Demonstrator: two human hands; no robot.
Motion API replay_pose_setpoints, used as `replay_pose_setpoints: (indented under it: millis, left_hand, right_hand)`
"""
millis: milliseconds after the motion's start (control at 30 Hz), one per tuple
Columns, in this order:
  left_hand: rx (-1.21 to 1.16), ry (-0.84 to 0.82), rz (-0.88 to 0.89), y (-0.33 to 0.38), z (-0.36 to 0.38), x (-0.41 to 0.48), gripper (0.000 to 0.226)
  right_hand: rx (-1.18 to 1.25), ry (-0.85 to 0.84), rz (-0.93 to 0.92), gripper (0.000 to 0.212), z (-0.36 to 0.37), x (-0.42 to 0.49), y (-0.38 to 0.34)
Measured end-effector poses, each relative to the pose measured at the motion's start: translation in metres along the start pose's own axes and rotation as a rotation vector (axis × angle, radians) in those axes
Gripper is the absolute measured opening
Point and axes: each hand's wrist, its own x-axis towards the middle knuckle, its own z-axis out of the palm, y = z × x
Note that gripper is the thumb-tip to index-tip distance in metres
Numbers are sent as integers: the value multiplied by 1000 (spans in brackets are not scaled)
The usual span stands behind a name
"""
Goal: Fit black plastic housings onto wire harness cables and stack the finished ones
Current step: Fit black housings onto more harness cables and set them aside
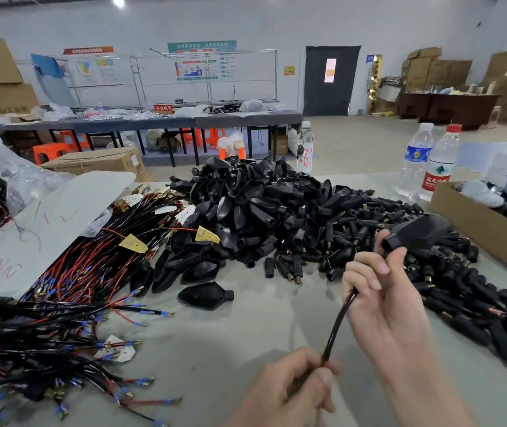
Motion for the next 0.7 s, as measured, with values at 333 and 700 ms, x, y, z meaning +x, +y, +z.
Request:
replay_pose_setpoints:
  millis: [333, 700]
  left_hand:
    - [416, 336, -8, -9, -49, 3, 14]
    - [487, 487, -78, -16, -62, 7, 21]
  right_hand:
    - [-208, 323, -193, 20, -40, 23, -21]
    - [-492, 443, -109, 17, -64, 24, -19]
